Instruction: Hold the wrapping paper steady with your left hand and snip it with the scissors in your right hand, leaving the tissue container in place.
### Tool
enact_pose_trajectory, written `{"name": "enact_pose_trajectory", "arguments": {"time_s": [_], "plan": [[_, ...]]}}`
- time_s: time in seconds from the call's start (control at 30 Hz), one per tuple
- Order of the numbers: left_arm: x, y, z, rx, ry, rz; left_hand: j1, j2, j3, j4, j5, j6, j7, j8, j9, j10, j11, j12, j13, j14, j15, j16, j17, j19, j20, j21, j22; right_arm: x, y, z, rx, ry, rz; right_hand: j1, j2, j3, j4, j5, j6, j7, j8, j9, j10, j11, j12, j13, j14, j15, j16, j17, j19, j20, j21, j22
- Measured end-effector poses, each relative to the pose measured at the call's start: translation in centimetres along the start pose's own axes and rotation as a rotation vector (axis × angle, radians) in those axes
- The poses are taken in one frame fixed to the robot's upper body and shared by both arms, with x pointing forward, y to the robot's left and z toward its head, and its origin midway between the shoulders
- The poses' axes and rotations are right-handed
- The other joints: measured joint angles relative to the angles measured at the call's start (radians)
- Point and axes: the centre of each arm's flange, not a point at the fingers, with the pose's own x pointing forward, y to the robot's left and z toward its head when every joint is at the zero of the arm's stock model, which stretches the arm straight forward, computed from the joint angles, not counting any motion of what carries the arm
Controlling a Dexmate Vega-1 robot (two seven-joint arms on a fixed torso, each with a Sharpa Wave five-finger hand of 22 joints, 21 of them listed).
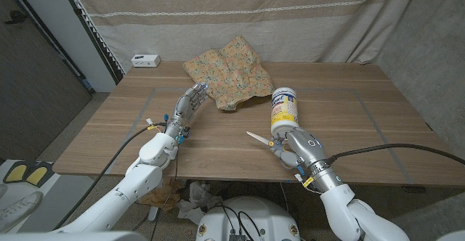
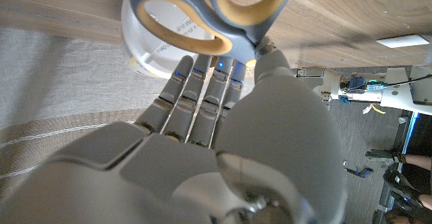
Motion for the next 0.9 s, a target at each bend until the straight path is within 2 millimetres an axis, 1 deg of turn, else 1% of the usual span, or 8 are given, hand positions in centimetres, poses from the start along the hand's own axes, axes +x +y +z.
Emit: {"name": "enact_pose_trajectory", "arguments": {"time_s": [0.1, 0.17, 0.33, 0.73, 0.9], "plan": [[0.0, 0.0, 0.1, 0.000, -0.001, 0.000, 0.000, 0.000, 0.000, 0.000, 0.000, 0.000, 0.000, 0.000, 0.000, 0.000, 0.000, 0.000, 0.000, 0.000, 0.000, 0.000, 0.000, 0.000, 0.000, 0.000, 0.000, 0.0, -0.3, 0.0, 0.012, -0.005, -0.008, 0.000, 0.000, 0.000, 0.000, 0.000, 0.000, 0.000, 0.000, 0.000, 0.000, 0.000, 0.000, 0.005, 0.004, 0.003, 0.000, 0.004, 0.000, 0.000, 0.000, 0.000], [-0.1, -0.1, 0.1, 0.000, -0.002, 0.000, 0.000, 0.000, 0.000, 0.000, 0.000, 0.000, 0.000, 0.000, 0.000, 0.000, 0.000, 0.000, 0.000, 0.000, 0.000, 0.000, 0.000, 0.000, 0.000, 0.000, 0.000, 0.1, -0.5, 0.1, 0.022, -0.008, -0.012, 0.000, 0.000, 0.000, 0.000, -0.001, 0.000, 0.000, -0.005, 0.000, 0.000, 0.000, 0.000, 0.005, 0.007, 0.000, 0.000, 0.005, 0.000, 0.000, 0.008, 0.000], [-0.1, -0.2, 0.2, 0.001, -0.003, -0.001, 0.000, 0.000, 0.000, 0.000, 0.000, 0.000, 0.000, 0.000, 0.000, 0.000, 0.000, 0.000, 0.000, 0.000, 0.000, 0.000, 0.000, 0.000, 0.000, 0.000, 0.000, 0.1, -1.1, 0.1, 0.052, -0.014, -0.027, 0.000, 0.000, 0.000, 0.000, -0.008, -0.005, 0.005, -0.005, 0.000, 0.000, 0.000, 0.007, 0.005, 0.009, -0.002, 0.000, 0.009, 0.000, 0.000, 0.008, 0.000], [-0.3, -0.4, 0.2, 0.003, -0.004, -0.004, 0.000, 0.000, 0.000, 0.000, 0.000, 0.000, 0.000, 0.000, 0.000, 0.000, 0.000, 0.000, 0.000, 0.000, 0.000, 0.000, 0.000, 0.000, 0.000, 0.000, 0.000, 0.0, -2.1, 0.1, 0.117, -0.023, -0.075, 0.000, 0.000, 0.003, -0.003, -0.016, -0.005, 0.005, -0.005, -0.001, 0.000, 0.000, 0.011, 0.005, 0.015, -0.004, 0.000, 0.014, 0.000, 0.000, 0.016, 0.000], [-0.3, -0.5, 0.3, 0.005, -0.004, -0.008, 0.000, 0.000, 0.000, 0.000, 0.000, 0.000, 0.000, 0.000, 0.000, 0.000, 0.000, 0.000, 0.000, 0.000, 0.000, 0.000, 0.000, 0.000, 0.000, 0.000, 0.000, 0.1, -2.5, 0.0, 0.137, -0.023, -0.090, 0.005, -0.005, 0.006, 0.001, -0.017, -0.005, 0.005, -0.008, -0.004, 0.000, 0.000, 0.011, 0.005, 0.018, -0.003, 0.000, 0.014, 0.000, 0.000, 0.016, 0.000]]}}
